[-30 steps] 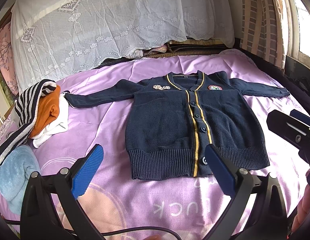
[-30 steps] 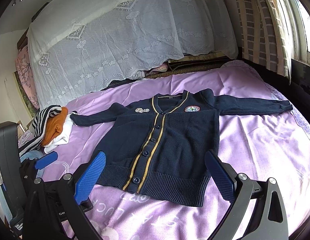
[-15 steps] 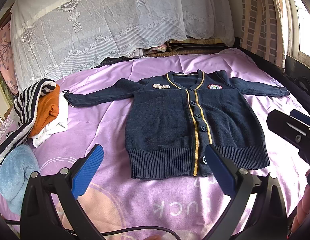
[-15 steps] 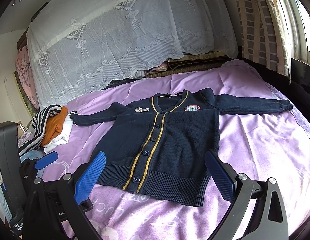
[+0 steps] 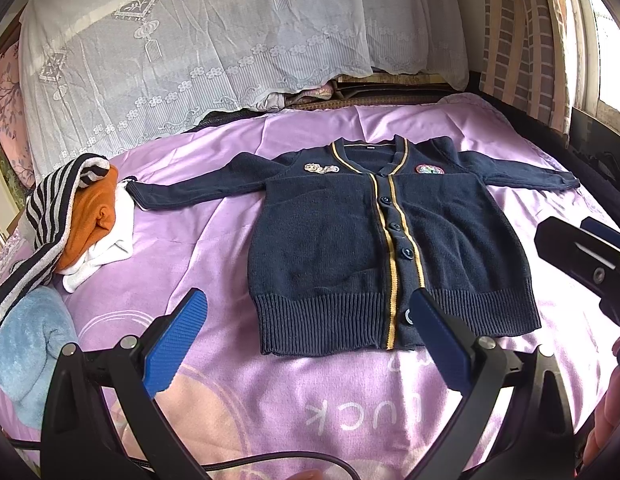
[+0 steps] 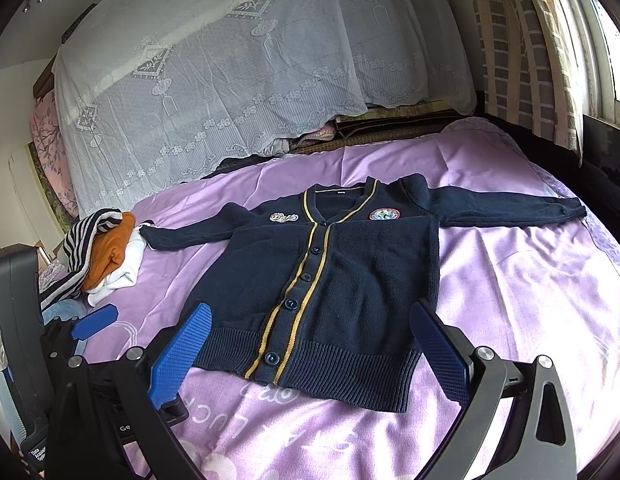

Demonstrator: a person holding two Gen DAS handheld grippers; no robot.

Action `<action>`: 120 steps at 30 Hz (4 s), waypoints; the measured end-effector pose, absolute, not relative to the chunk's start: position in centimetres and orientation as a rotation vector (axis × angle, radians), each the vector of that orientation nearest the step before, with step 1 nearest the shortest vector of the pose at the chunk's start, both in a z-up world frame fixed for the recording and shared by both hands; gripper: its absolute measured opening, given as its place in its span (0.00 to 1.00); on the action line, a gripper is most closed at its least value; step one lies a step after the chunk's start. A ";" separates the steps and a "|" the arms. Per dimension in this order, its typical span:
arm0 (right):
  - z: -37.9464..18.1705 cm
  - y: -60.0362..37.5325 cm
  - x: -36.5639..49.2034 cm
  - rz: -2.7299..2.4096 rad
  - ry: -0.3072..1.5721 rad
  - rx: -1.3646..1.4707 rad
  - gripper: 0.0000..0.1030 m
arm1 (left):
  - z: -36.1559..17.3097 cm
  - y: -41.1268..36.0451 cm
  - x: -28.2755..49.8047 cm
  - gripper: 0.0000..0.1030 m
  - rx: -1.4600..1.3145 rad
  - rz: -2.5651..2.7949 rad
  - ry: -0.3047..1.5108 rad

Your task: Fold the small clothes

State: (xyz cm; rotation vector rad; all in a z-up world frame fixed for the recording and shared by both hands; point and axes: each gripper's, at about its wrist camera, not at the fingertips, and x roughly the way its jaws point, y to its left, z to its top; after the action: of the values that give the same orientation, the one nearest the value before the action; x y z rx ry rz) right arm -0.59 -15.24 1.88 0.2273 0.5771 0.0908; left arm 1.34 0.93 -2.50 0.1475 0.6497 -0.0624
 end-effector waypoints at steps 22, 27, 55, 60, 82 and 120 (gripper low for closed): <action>0.0 -16.5 1.0 0.062 0.633 0.244 0.97 | -4.2 1.0 3.0 0.96 0.134 -0.067 0.722; -1.1 -17.9 2.4 0.015 0.660 0.240 0.97 | -5.1 1.1 4.4 0.96 0.145 -0.060 0.745; -9.8 -36.3 15.9 -0.227 0.748 0.560 0.97 | -11.0 6.7 26.0 0.96 -0.059 -0.082 0.972; -9.9 -37.4 14.5 -0.150 0.693 0.631 0.97 | -11.2 6.4 25.4 0.96 -0.039 -0.081 0.955; -13.1 -51.5 15.2 -0.565 0.390 1.197 0.10 | -11.1 6.8 25.2 0.96 -0.045 -0.100 0.950; -8.1 -50.6 13.1 -0.451 0.217 1.003 0.07 | -11.1 6.9 25.1 0.96 -0.047 -0.101 0.948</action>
State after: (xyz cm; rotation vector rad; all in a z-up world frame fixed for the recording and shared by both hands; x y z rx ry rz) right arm 13.07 -50.60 -8.07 1.0028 0.2171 -0.4513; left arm 25.10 6.86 -11.11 -0.0475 0.9481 -0.1014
